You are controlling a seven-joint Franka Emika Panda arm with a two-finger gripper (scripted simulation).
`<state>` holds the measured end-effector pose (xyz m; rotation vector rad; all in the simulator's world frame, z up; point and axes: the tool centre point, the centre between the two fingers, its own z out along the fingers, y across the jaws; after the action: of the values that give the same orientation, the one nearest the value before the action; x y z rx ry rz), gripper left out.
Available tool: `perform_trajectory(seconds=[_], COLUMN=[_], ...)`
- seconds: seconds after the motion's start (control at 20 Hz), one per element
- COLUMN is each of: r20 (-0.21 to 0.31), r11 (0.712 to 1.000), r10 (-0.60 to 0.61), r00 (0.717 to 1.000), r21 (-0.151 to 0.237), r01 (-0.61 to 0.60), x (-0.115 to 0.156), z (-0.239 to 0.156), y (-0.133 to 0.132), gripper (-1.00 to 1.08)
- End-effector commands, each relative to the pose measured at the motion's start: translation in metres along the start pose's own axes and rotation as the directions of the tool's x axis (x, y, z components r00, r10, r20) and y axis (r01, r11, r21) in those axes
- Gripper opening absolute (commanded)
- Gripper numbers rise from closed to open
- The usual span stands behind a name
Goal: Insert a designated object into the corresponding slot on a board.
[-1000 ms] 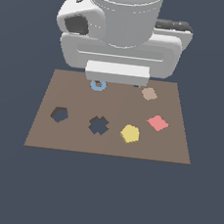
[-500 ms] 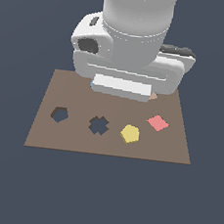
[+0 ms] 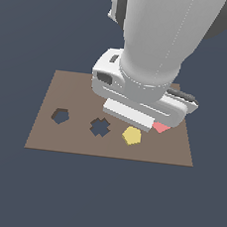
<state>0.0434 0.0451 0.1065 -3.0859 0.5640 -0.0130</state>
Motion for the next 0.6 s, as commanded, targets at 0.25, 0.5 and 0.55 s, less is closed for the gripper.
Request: perform_trajectory(seconds=[0.25, 0.5, 0.55], r20=[0.003, 0.004, 0.004], r11=[0.987, 0.973, 0.970], r10=[0.162, 0.231, 0.241], r00=[0.987, 0.973, 0.970], r21=[-0.005, -0.007, -0.007], r01=[-0.162, -0.231, -0.241], x=[0.016, 0.025, 0.026], z=[0.033, 0.048, 0.050], y=[-0.021, -0.029, -0.030], gripper=[1.00, 1.00, 1.00])
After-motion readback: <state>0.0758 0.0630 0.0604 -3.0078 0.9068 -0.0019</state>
